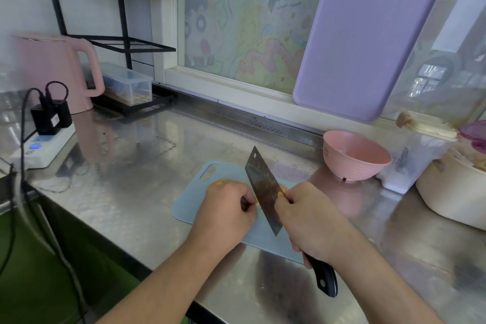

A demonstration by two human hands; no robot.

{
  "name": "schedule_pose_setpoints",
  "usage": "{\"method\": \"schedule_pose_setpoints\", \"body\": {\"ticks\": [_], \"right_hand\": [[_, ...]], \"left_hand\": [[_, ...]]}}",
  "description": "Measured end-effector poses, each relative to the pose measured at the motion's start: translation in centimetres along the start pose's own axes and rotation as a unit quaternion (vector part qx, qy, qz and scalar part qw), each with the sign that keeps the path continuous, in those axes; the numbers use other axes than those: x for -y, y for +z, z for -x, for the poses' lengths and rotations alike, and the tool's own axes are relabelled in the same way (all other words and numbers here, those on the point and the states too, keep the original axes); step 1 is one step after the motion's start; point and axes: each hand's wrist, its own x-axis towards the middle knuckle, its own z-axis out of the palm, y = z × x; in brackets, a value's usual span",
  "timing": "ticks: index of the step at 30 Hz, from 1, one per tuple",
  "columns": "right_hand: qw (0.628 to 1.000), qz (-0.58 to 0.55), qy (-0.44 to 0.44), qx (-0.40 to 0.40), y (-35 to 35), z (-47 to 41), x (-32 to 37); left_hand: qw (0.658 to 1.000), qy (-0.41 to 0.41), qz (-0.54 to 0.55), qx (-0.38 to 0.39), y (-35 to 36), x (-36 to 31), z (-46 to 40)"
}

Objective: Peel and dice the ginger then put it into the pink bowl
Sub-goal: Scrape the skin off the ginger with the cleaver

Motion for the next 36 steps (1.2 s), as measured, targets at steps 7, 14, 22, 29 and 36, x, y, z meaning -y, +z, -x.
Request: {"method": "schedule_pose_setpoints", "body": {"ticks": [7, 14, 22, 29, 36], "right_hand": [[1.0, 0.007, 0.003, 0.011, 0.2, -0.4, 0.0], [1.0, 0.019, 0.003, 0.004, 1.0, -0.8, 0.1], [1.0, 0.012, 0.0, 0.01, 1.8, -1.6, 0.1], [1.0, 0.001, 0.008, 0.03, 0.4, -0.8, 0.3], [1.0, -0.01, 0.006, 0.001, 0.3, 0.0, -0.2]], "left_hand": [[1.0, 0.011, -0.02, -0.007, 0.1, 0.1, -0.1], [0.999, 0.013, -0.037, -0.016, 0.1, -0.1, -0.1], [1.0, -0.005, -0.009, -0.012, 0.0, -0.1, 0.0], [1.0, -0.01, -0.013, -0.006, -0.1, -0.3, 0.0], [1.0, -0.025, 0.001, 0.0, -0.1, -0.1, -0.1]]}}
